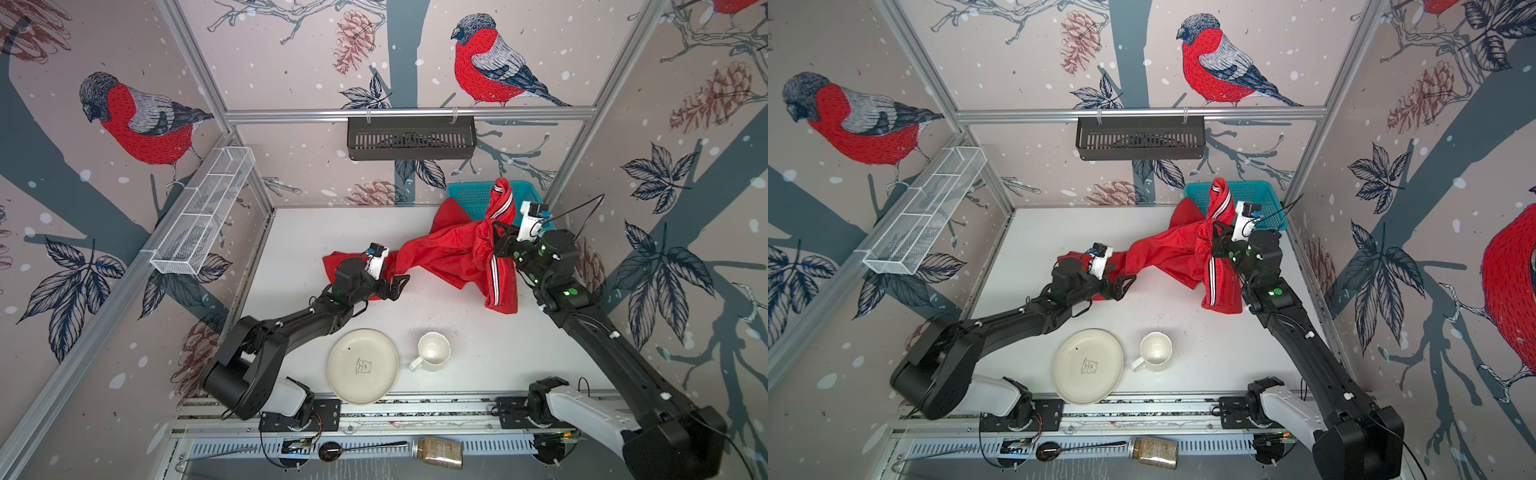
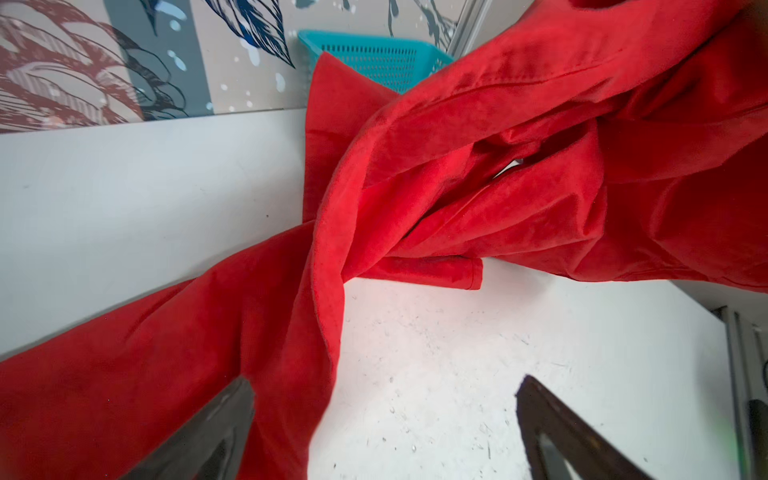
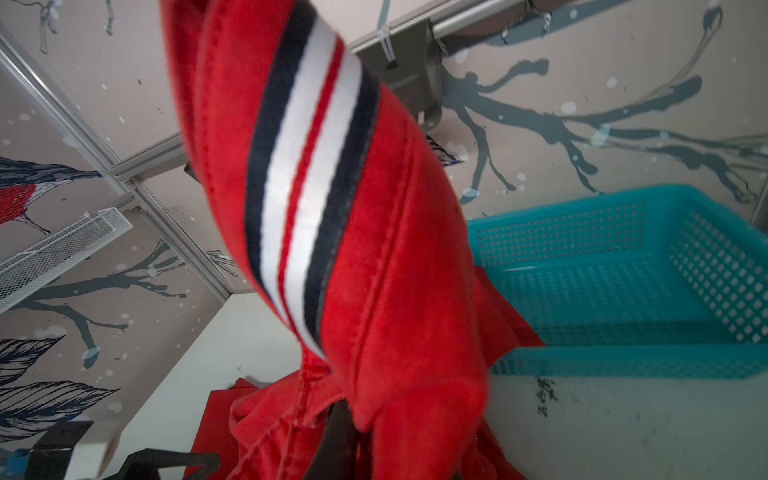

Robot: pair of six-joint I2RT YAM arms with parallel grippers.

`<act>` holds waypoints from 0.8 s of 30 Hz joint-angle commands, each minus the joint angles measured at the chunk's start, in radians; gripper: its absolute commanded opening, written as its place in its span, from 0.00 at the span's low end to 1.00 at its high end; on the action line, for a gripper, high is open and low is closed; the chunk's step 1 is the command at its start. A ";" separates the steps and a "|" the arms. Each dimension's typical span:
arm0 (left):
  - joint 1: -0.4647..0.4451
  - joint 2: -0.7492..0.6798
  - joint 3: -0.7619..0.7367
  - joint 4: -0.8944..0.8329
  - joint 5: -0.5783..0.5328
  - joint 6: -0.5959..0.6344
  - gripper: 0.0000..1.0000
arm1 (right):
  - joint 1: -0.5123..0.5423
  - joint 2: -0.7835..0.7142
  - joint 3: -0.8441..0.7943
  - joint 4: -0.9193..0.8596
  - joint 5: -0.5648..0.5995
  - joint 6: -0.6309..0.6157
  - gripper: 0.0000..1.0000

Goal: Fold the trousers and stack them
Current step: 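Lift the red trousers out of the basket with the right gripper, then grasp a trouser leg with the left gripper while the right holds the waistband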

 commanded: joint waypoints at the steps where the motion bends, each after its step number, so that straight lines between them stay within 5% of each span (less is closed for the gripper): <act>1: -0.042 0.102 0.093 0.022 -0.034 0.074 0.98 | -0.092 -0.006 -0.091 0.064 -0.094 0.058 0.07; 11: -0.098 0.388 0.380 -0.123 -0.068 0.143 0.98 | -0.296 0.077 -0.280 0.162 -0.168 0.062 0.09; 24: -0.108 0.659 0.717 -0.384 -0.026 0.219 0.98 | -0.317 0.176 -0.302 0.217 -0.253 0.070 0.11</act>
